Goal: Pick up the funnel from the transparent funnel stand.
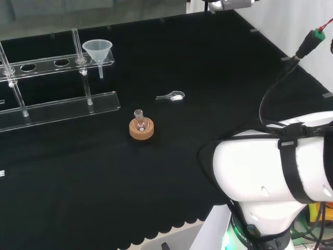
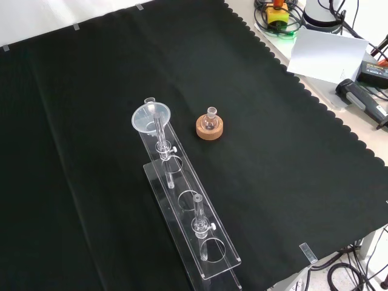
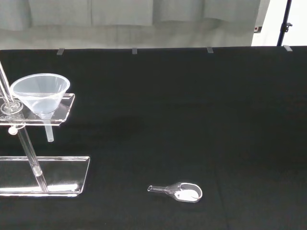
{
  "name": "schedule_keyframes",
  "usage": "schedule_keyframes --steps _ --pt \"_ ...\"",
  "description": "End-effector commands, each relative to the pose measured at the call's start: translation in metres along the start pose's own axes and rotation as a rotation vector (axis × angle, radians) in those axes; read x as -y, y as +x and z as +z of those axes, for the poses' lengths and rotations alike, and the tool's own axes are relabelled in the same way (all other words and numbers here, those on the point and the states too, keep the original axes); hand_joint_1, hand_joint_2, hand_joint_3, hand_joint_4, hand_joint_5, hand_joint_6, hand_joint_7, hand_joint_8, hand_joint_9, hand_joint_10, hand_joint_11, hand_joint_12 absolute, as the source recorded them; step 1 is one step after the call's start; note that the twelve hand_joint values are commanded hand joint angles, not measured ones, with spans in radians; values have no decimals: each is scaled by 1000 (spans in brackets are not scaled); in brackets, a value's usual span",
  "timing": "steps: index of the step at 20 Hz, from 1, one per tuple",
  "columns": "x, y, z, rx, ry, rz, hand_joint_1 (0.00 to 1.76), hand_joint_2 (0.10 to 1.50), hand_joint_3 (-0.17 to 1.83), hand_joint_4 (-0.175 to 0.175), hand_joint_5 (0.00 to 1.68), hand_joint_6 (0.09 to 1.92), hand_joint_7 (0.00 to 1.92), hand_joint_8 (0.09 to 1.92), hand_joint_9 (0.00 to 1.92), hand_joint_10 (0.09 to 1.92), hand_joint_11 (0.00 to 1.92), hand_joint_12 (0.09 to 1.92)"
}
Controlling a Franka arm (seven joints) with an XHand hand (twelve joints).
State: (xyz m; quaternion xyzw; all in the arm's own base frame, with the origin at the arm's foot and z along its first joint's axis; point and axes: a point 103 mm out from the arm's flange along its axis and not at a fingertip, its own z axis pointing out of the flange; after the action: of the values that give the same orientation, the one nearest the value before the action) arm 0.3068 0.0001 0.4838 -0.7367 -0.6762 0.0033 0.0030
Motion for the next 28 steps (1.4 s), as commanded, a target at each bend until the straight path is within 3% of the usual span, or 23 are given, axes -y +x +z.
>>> schedule_keyframes --steps 1,4,8,10,13,15,17,20,23,28 --pt "-4 6 3 5 -4 6 243 792 75 85 36 87 215 297 184 556 0 1314" --pt "-10 11 10 29 20 7 225 800 79 90 37 87 232 323 206 590 0 1436" --pt "-16 33 17 87 90 -5 218 778 67 77 7 87 186 334 170 608 0 1408" --pt "-23 36 20 116 133 -16 218 758 56 71 1 87 114 325 76 583 0 1270" --pt "-36 40 24 136 163 -26 220 739 38 71 0 87 17 255 9 323 0 898" --pt "-46 47 27 148 178 -39 222 725 26 69 0 87 3 87 1 103 0 663" --pt "-55 51 30 145 191 -61 227 716 17 66 0 87 0 87 0 87 0 517" --pt "-73 61 37 144 242 -86 239 703 7 67 0 87 0 87 0 87 0 90" --pt "-90 69 44 121 255 -126 243 692 1 65 0 87 0 87 0 87 0 87" --pt "-116 96 54 131 280 -176 246 685 -2 27 0 87 0 87 0 87 0 87"
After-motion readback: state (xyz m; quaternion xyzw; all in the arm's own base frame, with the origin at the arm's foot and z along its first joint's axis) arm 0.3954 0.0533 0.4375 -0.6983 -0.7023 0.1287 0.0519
